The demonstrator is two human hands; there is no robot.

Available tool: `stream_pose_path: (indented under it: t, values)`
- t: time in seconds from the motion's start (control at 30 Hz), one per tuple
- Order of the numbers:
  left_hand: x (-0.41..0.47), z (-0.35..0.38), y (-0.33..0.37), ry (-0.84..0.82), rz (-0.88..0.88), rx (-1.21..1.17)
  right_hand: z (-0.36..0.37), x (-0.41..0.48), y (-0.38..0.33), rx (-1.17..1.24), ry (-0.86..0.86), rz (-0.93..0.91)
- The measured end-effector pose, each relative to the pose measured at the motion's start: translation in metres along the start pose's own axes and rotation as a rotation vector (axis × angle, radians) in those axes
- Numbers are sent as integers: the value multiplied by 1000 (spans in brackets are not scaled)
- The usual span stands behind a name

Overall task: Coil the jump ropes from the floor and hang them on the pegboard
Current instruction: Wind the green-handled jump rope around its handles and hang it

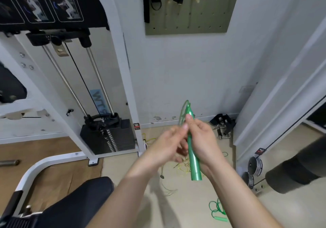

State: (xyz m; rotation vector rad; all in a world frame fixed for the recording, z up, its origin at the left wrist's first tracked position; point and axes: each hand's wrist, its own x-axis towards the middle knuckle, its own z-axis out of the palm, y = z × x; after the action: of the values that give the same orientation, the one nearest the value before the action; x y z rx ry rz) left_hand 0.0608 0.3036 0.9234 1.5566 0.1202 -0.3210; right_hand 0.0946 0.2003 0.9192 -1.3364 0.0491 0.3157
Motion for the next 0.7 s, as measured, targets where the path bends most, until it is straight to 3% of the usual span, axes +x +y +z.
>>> stream_pose_path:
  t: [0.13, 0.37, 0.47, 0.6, 0.7]
  values:
    - [-14, 8, -26, 6, 11, -107, 6, 15, 6, 33, 127, 1]
    - [-14, -6, -22, 123, 71, 59, 14, 25, 21, -320, 143, -46]
    - [-17, -14, -15, 222, 137, -100, 12, 23, 15, -282, 147, 5]
    - [-11, -24, -2, 264, 241, -567, 4, 11, 9, 22, -130, 327]
    - [-5, -34, 4, 333, 288, -731, -1, 5, 11, -8, -315, 404]
